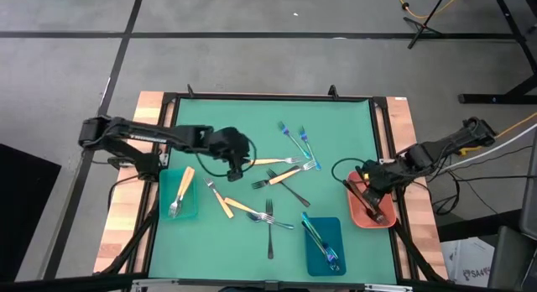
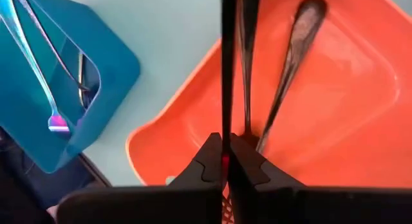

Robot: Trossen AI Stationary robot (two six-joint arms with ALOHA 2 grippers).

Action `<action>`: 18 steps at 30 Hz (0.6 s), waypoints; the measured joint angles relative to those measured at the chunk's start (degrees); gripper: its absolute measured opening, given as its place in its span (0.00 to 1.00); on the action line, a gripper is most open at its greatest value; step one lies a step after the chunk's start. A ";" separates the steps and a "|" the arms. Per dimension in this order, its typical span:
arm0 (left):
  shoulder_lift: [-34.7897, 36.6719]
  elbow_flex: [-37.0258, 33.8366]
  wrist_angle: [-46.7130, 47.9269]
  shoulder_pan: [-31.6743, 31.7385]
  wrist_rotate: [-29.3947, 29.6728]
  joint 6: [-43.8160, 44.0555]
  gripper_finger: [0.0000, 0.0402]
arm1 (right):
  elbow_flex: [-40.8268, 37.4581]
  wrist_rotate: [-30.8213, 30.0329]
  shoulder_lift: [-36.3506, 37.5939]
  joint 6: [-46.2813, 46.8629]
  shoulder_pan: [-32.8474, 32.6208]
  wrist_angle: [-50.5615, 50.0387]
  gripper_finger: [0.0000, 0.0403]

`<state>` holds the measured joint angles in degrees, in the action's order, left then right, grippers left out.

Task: Sort silverware by color (type)
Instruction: Put the black fork into the orange bin

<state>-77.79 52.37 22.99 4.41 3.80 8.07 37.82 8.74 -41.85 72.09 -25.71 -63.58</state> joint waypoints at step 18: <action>7.31 -12.27 -13.74 -6.05 1.53 0.81 0.21 | -0.02 -0.36 -15.22 0.09 -0.20 -0.23 0.00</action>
<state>-70.48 40.10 9.25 -1.64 5.33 8.89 37.80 8.38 -57.07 72.18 -25.91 -63.81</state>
